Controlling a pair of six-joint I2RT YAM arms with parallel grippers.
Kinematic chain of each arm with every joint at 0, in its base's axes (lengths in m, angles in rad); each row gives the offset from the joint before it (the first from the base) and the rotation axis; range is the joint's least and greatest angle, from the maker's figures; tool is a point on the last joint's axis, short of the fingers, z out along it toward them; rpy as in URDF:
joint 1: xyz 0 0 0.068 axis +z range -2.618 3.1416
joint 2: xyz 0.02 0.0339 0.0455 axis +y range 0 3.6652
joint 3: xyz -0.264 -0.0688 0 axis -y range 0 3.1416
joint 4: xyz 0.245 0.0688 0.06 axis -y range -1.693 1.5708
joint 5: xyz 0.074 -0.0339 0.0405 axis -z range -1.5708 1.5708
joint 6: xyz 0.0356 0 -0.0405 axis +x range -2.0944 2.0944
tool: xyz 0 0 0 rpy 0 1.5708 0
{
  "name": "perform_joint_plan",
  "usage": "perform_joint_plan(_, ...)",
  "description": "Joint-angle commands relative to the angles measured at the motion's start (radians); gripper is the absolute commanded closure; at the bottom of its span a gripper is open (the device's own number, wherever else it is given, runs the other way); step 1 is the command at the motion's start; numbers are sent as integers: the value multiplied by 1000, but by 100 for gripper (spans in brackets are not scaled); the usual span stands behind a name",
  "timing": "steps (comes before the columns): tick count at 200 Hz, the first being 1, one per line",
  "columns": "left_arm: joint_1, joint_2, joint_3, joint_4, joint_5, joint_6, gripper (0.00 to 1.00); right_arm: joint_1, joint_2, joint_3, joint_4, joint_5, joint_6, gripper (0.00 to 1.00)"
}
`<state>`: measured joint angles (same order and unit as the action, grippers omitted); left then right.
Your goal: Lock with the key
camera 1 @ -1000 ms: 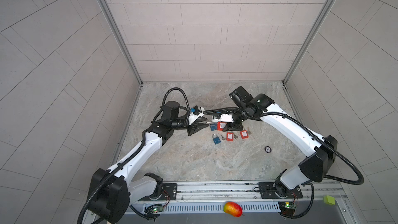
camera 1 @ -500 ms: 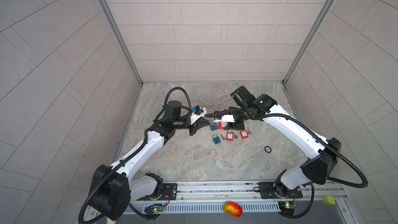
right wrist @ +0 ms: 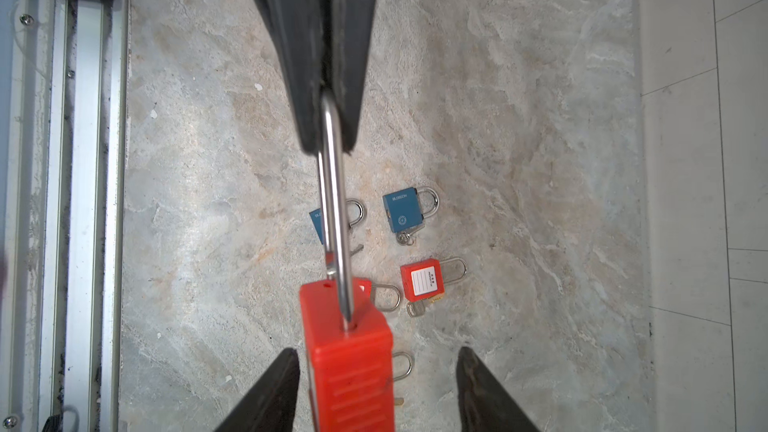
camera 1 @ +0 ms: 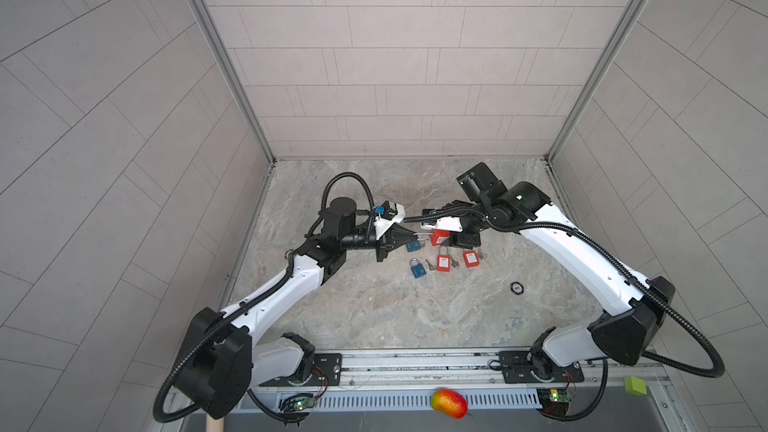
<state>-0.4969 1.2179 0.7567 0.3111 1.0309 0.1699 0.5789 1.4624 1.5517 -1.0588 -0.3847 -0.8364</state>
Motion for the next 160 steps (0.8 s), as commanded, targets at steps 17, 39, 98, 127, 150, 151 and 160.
perform_joint_plan(17, -20, 0, -7, 92, 32, -5, 100, -11, 15, 62, -119, -48, -35, 53)
perform_joint_plan(39, -28, 0, -9, 92, 28, 3, 100, -11, 34, 104, -168, -84, -36, 61)
perform_joint_plan(98, -35, -4, -7, 92, 24, 38, 100, -10, 42, 139, -235, -149, -22, 84)
perform_joint_plan(127, -46, 8, 4, 95, 32, 44, 100, -9, 50, 144, -242, -158, -20, 87)
perform_joint_plan(150, -66, 18, -1, 100, 21, 56, 100, -9, 49, 154, -221, -197, -18, 89)
perform_joint_plan(151, -68, 18, -2, 99, 21, 56, 100, -8, 49, 154, -219, -199, -18, 89)
perform_joint_plan(160, -78, 19, -7, 103, 13, 63, 100, -10, 47, 159, -208, -216, -17, 89)
